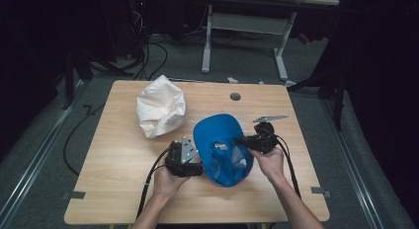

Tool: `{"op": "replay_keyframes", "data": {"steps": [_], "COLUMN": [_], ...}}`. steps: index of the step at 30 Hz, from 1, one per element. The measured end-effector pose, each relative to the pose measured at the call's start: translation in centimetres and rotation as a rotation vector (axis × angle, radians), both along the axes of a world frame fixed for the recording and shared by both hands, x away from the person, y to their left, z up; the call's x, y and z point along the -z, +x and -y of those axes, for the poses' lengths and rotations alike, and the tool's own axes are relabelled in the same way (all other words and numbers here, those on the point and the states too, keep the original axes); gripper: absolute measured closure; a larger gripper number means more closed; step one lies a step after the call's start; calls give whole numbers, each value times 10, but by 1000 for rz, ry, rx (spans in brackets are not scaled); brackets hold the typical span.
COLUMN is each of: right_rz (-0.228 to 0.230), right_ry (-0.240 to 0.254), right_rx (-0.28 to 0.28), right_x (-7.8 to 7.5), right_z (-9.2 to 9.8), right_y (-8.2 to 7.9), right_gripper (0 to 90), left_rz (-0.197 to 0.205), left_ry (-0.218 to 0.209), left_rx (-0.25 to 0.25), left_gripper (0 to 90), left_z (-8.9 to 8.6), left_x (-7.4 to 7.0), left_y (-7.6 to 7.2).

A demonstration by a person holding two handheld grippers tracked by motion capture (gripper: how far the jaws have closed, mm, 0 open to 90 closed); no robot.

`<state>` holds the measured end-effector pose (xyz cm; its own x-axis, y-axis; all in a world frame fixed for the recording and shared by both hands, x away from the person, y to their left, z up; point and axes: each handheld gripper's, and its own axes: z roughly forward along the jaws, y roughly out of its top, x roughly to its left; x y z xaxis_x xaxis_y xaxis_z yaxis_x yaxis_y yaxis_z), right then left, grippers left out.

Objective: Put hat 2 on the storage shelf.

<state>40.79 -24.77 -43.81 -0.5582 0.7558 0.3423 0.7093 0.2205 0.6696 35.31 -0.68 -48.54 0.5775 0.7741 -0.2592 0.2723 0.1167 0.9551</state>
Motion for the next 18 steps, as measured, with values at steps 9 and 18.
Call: {"op": "replay_keyframes", "data": {"steps": [9, 18], "right_rz": [-58, -111], "right_ry": [-29, -52], "right_rx": [-32, -77], "right_x": [5, 7], "right_z": [-3, -7], "right_y": [3, 4], "right_gripper": [845, 845], "left_rz": [45, 77], "left_ry": [47, 84], "left_rx": [14, 55], "left_gripper": [139, 96], "left_z": [1, 2], "left_x": [1, 2], "left_y": [-3, -6]}}
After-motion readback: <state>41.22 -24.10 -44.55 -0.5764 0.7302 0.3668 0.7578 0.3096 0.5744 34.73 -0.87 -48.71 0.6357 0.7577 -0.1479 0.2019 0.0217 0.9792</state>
